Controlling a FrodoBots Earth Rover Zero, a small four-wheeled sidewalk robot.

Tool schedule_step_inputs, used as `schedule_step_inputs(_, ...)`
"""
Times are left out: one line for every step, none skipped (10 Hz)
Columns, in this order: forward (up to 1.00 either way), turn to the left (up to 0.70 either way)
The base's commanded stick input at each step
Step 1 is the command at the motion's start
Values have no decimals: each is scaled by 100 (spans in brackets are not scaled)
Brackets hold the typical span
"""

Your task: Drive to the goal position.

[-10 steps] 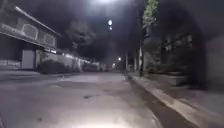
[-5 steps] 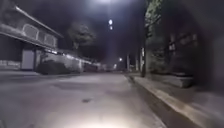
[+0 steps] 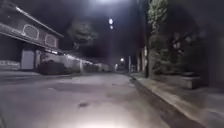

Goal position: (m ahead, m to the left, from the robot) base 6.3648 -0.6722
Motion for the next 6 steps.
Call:
schedule_step_inputs(49, 4)
schedule_step_inputs(49, 4)
schedule_step_inputs(49, 4)
schedule_step_inputs(49, -16)
schedule_step_inputs(49, -42)
schedule_step_inputs(49, -48)
